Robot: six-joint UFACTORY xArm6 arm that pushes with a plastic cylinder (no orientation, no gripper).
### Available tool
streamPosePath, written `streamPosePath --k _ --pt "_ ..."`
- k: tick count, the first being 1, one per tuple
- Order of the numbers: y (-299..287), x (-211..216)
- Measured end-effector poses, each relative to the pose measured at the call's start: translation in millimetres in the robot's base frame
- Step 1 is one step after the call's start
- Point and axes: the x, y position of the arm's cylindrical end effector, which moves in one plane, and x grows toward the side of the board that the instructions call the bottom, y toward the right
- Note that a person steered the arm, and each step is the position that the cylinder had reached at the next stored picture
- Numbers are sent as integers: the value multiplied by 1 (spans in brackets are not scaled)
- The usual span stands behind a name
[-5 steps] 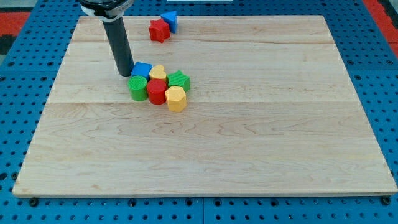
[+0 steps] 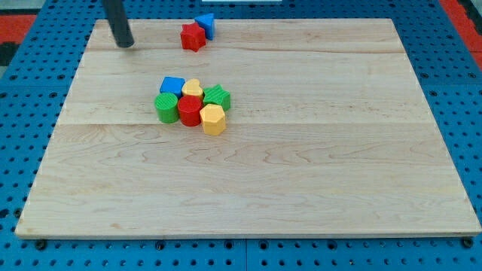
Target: Slide the red star to the center left
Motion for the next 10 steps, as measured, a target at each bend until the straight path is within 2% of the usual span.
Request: streamPosePath --k 1,2,3,4,5,6,7,8,9,10 --pt "63 -24" --pt "105 -20" --pt "167 9" --pt "200 44" --pt "166 31" --pt "155 45" --pt "196 56" --pt "137 79" --pt "60 77" --pt "44 60"
